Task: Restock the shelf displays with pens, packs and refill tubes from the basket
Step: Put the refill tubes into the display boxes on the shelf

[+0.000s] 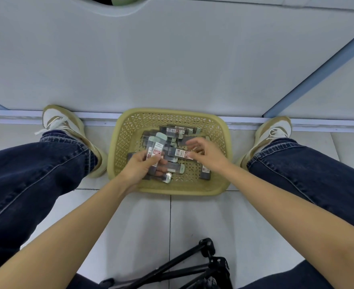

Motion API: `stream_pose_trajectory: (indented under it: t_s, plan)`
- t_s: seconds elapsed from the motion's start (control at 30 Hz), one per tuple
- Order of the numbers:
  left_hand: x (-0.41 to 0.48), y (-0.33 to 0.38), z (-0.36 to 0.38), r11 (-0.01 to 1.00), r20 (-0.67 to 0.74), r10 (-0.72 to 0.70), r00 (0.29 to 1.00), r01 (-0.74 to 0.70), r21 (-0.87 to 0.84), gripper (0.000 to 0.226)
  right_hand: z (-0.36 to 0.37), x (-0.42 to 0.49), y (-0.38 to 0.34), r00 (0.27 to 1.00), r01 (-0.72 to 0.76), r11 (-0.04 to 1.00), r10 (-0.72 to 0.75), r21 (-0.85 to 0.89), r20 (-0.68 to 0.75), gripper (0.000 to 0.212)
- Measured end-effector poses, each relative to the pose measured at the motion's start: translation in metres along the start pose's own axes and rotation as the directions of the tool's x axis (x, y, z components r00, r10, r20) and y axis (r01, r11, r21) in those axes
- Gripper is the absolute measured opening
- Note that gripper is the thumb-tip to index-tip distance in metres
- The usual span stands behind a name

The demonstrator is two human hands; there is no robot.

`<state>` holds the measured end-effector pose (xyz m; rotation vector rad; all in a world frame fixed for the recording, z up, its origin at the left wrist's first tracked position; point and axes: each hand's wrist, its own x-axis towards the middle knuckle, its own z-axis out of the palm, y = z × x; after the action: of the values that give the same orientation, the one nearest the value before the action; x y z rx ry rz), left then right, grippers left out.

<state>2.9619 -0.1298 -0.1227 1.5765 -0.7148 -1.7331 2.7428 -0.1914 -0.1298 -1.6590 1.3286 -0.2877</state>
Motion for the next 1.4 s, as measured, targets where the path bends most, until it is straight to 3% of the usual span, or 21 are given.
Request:
stream_pose_trajectory:
  t_s: [0.07,0.2,0.3,0.57,0.67,0.77,0.9,1.0,1.13,1.2,1.3,1.4]
  plan:
    - [0.001,0.000,-0.008,1.000,-0.038,0.011,0.999,-0.011,-0.010,0.014,0.010,0.003,0.008,0.998,0.025,0.987,-0.016,-0.156,0.060,0.045]
    - [0.002,-0.005,-0.014,1.000,-0.064,0.008,0.998,-0.010,-0.022,0.012,0.039,0.012,0.017,0.989,0.090,0.891,-0.028,-0.445,0.142,0.083]
    - [0.004,-0.009,-0.015,1.000,-0.062,-0.007,0.998,0.006,-0.025,0.012,0.047,0.015,0.026,0.990,0.128,0.786,-0.068,-0.605,0.121,0.084]
    - [0.014,-0.015,-0.019,1.000,-0.052,-0.016,0.999,0.015,-0.020,0.010,0.032,0.013,0.038,0.996,-0.022,0.913,0.057,-0.407,0.074,0.063]
    - [0.014,-0.014,-0.018,0.995,-0.058,-0.023,0.998,0.029,0.092,0.013,0.024,0.011,0.035,0.989,-0.008,0.943,0.057,-0.333,0.138,0.053]
    - [0.013,-0.012,-0.015,0.984,-0.074,-0.007,0.997,0.020,0.178,0.011,0.012,0.010,0.025,0.972,0.008,0.988,0.029,-0.154,0.235,0.043]
    - [0.012,-0.009,-0.009,0.970,0.017,0.025,1.000,-0.028,0.242,0.011,-0.002,0.012,-0.001,0.948,-0.004,0.999,0.017,-0.041,0.318,0.026]
    - [0.008,-0.008,-0.005,0.976,0.129,-0.005,0.992,-0.024,0.217,0.016,0.004,0.014,-0.018,0.968,-0.012,0.995,-0.012,0.096,0.249,0.033]
    - [0.009,-0.007,-0.012,1.000,0.293,-0.025,0.956,0.028,-0.009,0.032,0.026,0.010,-0.027,0.990,-0.059,0.968,0.026,0.243,0.139,0.050]
    - [0.010,-0.006,-0.017,0.999,0.279,-0.015,0.960,0.004,0.038,0.034,0.033,0.010,-0.026,0.992,-0.047,0.957,0.013,0.286,0.122,0.051]
    - [0.014,-0.009,-0.023,0.998,0.162,0.003,0.987,-0.012,0.058,0.025,0.039,0.009,-0.015,0.997,-0.059,0.972,0.045,0.226,0.067,0.040]
    - [0.016,-0.009,-0.029,1.000,0.045,0.029,0.999,-0.029,0.002,0.015,0.050,0.005,0.004,0.993,-0.062,0.998,0.064,-0.021,0.096,0.043]
